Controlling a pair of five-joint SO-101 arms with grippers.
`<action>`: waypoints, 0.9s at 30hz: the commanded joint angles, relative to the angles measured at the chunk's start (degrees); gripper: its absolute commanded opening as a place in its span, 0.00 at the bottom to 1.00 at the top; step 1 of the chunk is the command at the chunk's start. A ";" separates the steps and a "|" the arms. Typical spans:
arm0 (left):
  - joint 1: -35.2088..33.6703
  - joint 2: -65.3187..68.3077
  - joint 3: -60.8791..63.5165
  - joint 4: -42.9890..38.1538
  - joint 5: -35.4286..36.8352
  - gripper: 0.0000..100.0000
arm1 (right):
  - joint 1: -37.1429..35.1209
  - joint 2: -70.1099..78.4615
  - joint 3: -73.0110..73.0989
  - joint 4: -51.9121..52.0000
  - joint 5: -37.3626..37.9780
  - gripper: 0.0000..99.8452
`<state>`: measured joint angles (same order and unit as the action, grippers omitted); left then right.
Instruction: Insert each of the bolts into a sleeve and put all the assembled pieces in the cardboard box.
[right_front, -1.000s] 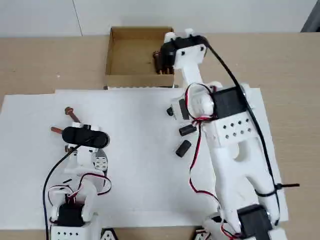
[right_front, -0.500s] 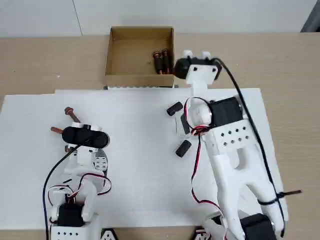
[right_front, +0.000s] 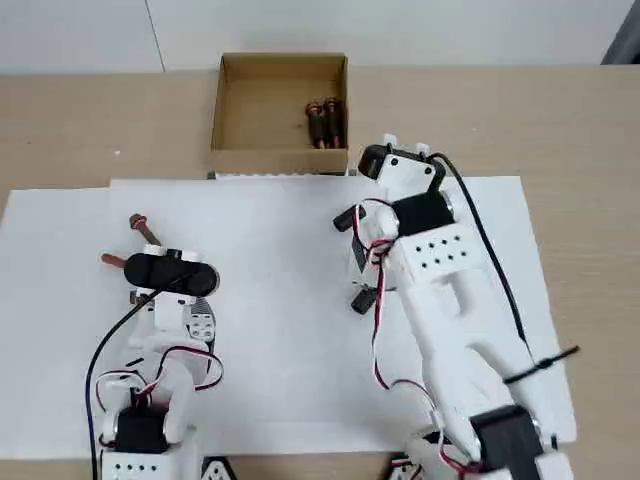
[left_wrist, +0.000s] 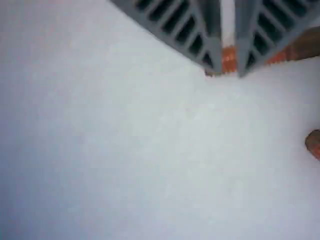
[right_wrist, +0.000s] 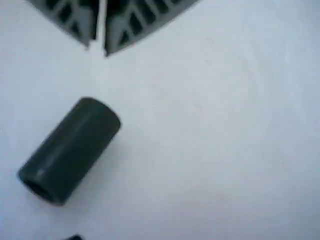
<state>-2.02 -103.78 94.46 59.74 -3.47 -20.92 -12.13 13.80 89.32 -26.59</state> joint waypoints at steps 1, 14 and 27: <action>-0.18 -0.44 -0.31 -1.23 0.09 0.01 | 0.13 1.80 0.00 -3.47 -0.35 0.01; -0.18 -0.44 -0.31 -1.23 0.09 0.01 | 0.13 6.02 -0.09 -4.18 -0.53 0.16; -0.18 -0.44 -0.31 -1.23 0.09 0.01 | -2.24 6.55 0.35 -7.96 -0.62 0.23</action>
<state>-2.02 -103.78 94.46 59.74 -3.47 -21.71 -5.54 14.42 82.64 -26.68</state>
